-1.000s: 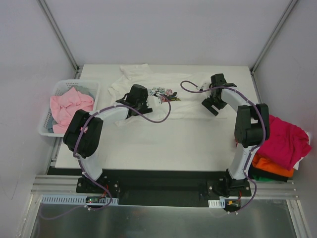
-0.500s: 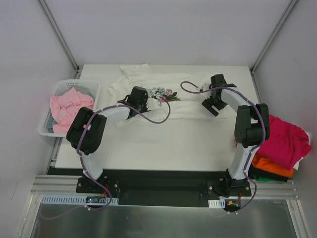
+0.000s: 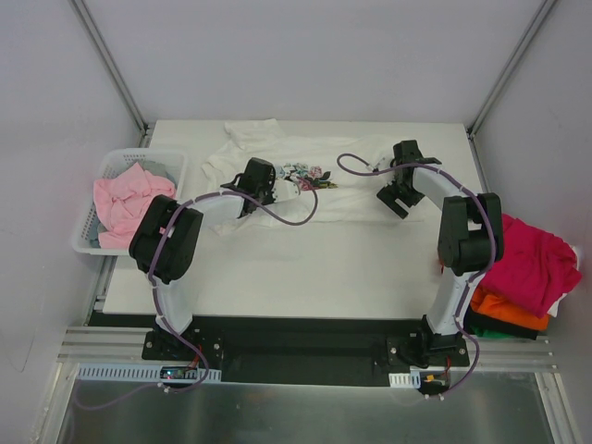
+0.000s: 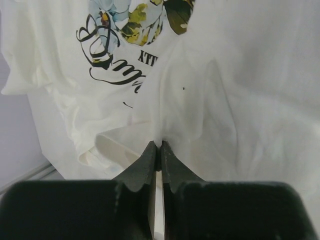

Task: Fold and stack the t-shirts
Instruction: Fold the tshirt

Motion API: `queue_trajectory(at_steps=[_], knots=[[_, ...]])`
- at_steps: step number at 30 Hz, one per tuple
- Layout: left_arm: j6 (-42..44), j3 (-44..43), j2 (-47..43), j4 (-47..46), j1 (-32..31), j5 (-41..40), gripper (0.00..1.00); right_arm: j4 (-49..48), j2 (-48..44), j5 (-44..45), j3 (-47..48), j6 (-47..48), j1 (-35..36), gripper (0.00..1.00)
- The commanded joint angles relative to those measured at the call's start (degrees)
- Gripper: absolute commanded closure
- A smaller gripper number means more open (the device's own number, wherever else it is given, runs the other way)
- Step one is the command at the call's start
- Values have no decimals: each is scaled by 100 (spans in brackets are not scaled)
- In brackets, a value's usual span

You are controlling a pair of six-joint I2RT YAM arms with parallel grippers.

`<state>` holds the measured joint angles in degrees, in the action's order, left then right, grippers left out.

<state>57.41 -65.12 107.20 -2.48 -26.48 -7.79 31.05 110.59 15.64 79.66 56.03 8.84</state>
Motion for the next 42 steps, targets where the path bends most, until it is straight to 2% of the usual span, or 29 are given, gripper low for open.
queue_trajectory(at_steps=[1,19,22,23,24,27,28,30,31,32,34,42], knots=[[-19,-343,-59,-24,64,-91,100,-29,-99,44,-47,-4,12,3],[482,-1731,1039,-551,275,-846,100,-29,-90,88,-73,48,12,3],[587,-1951,1303,-858,336,-1066,100,-29,-72,88,-82,48,12,3],[683,-1969,1417,-1216,336,-1301,100,-37,-63,88,-82,40,12,3],[745,-1934,1453,-1385,345,-1373,96,-29,-63,97,-82,48,4,3],[842,-1715,1427,-1737,354,-1436,70,-20,-37,97,-91,48,12,3],[825,-1653,1392,-1782,354,-1410,47,-20,-11,89,-91,48,12,4],[658,-1460,1216,-1896,354,-1348,30,-20,7,71,-100,22,12,3],[579,-1399,1138,-1905,354,-1322,15,-11,33,62,-100,22,12,3],[439,-1259,963,-1905,354,-1287,9,-11,33,53,-91,5,12,3],[237,-1091,751,-1888,354,-1207,1,-11,42,45,-108,-4,21,3],[-89,69,-620,-1520,354,-1040,1,-20,33,18,-161,-22,21,3]])
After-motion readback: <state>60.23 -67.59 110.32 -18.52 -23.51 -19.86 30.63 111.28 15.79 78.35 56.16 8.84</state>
